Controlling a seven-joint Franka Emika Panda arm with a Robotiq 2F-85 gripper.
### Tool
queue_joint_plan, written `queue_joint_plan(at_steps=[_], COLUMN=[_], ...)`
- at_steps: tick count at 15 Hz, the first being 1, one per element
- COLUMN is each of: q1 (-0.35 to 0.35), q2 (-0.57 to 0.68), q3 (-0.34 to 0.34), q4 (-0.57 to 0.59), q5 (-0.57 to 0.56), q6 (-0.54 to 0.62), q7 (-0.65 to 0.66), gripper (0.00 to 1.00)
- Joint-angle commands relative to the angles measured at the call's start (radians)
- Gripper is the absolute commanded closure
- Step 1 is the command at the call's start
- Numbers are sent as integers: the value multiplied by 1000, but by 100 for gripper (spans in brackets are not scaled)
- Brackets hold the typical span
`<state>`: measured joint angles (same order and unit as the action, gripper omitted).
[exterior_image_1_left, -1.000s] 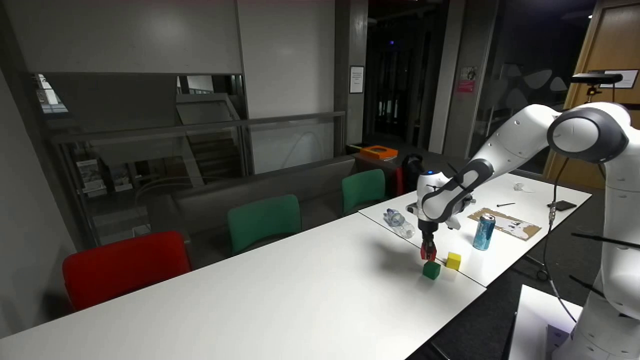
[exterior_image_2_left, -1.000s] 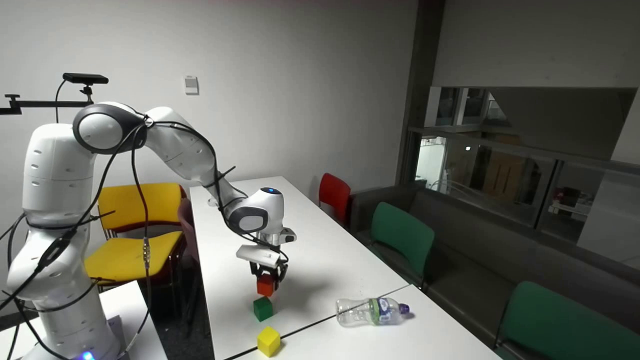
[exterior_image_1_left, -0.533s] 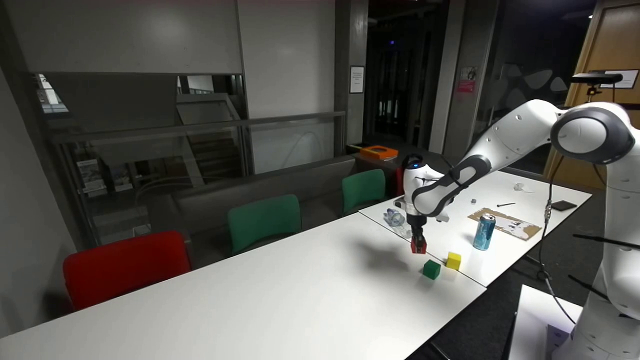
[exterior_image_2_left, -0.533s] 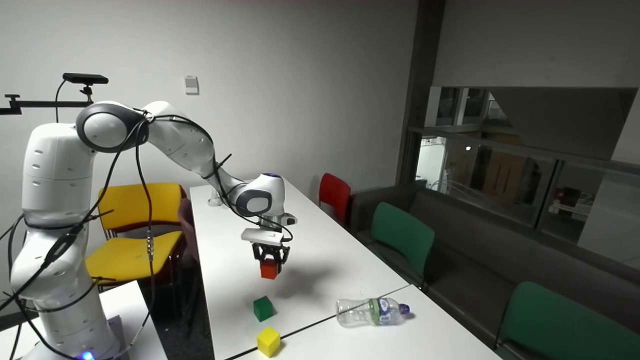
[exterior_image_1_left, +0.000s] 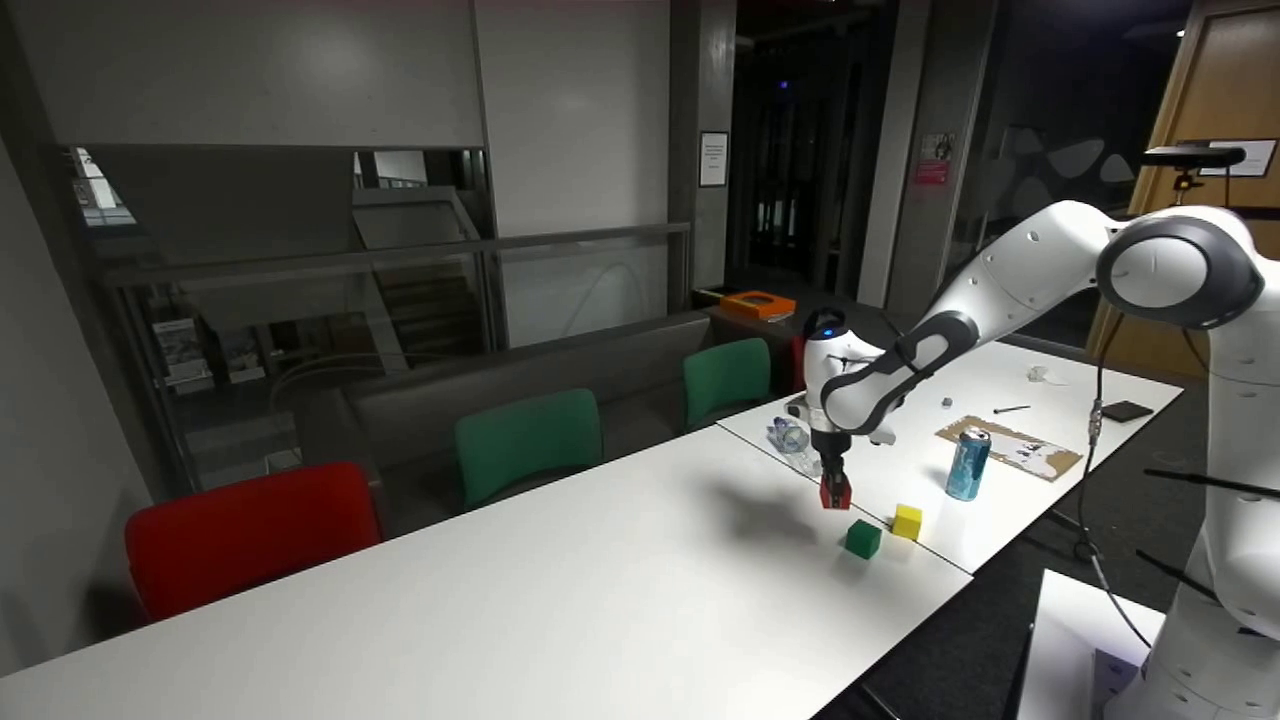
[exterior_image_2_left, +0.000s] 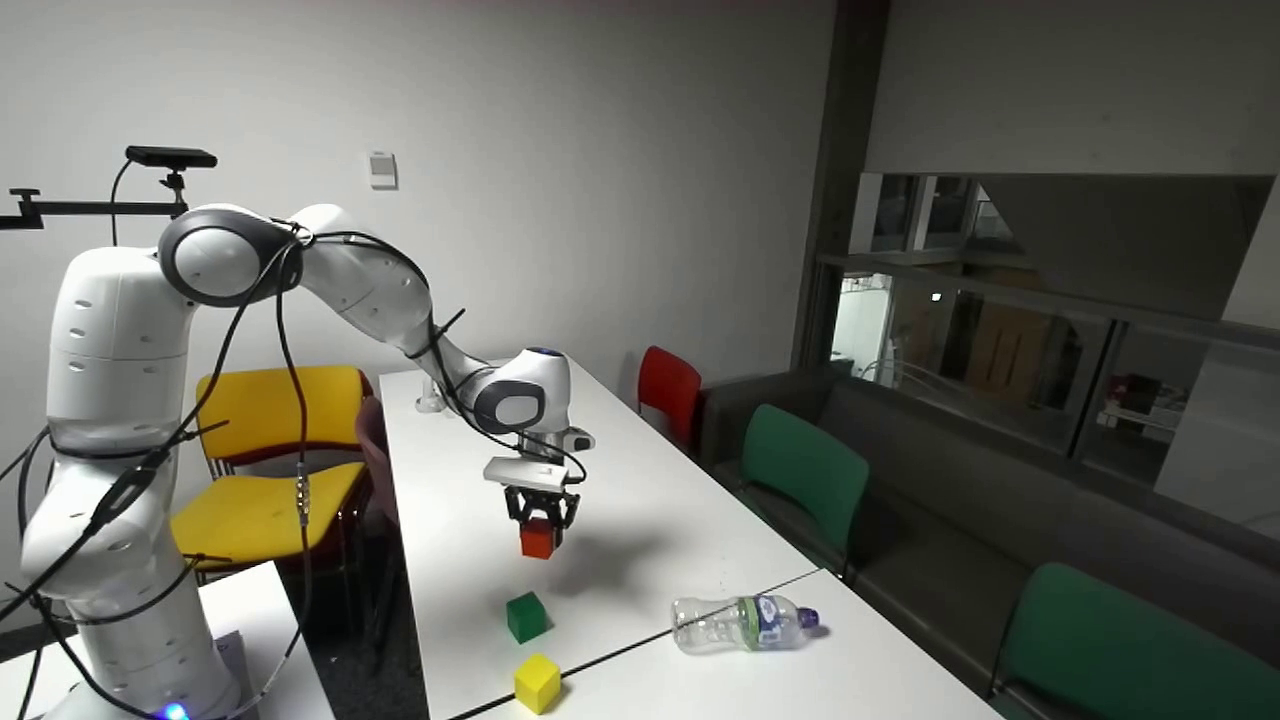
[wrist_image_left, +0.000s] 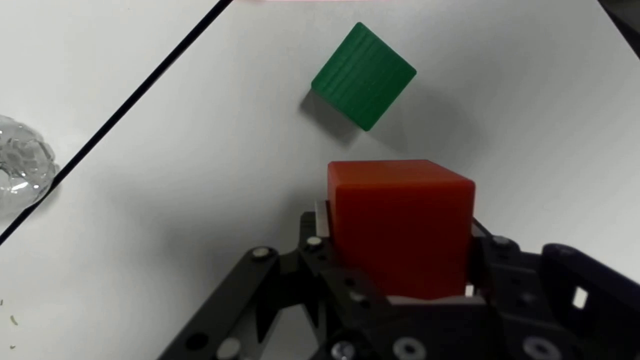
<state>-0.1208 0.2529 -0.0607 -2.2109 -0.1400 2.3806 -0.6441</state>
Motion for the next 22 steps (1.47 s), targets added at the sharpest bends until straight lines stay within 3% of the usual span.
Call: queue_joint_plan(at_steps=[1,10,22], q1=[4,44,27], q2=[27,141,318], q3=[25,65,84], q4=[37,169,330], q5=[-6,-52,-50], q6=[-12,-31,-53], q7=[-3,19,-20], gripper=[69,69,69])
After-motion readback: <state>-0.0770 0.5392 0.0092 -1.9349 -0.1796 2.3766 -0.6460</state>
